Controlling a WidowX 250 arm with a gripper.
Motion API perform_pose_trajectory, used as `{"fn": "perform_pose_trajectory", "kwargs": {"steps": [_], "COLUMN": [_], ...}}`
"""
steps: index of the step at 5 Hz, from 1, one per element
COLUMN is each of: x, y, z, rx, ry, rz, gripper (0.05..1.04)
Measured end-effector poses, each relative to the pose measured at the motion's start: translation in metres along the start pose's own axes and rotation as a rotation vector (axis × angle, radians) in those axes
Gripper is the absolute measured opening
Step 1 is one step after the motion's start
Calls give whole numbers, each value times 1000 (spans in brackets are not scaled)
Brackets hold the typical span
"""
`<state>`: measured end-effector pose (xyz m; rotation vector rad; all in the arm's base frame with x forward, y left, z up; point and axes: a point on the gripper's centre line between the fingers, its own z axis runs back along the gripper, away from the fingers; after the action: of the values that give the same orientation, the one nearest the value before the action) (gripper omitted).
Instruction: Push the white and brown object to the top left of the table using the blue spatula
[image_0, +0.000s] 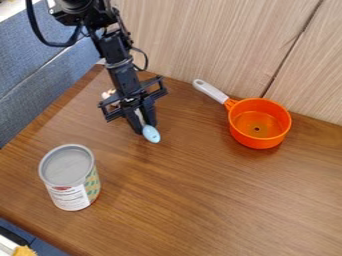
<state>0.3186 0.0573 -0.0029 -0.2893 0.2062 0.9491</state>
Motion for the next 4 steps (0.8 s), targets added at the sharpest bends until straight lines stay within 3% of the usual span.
{"fn": "perform_pose_trajectory", "kwargs": {"steps": [4], "x": [45], "y": [2], "z": [17], "rx": [-40], "ry": [-45], "rz": [61], "gripper": [245]}}
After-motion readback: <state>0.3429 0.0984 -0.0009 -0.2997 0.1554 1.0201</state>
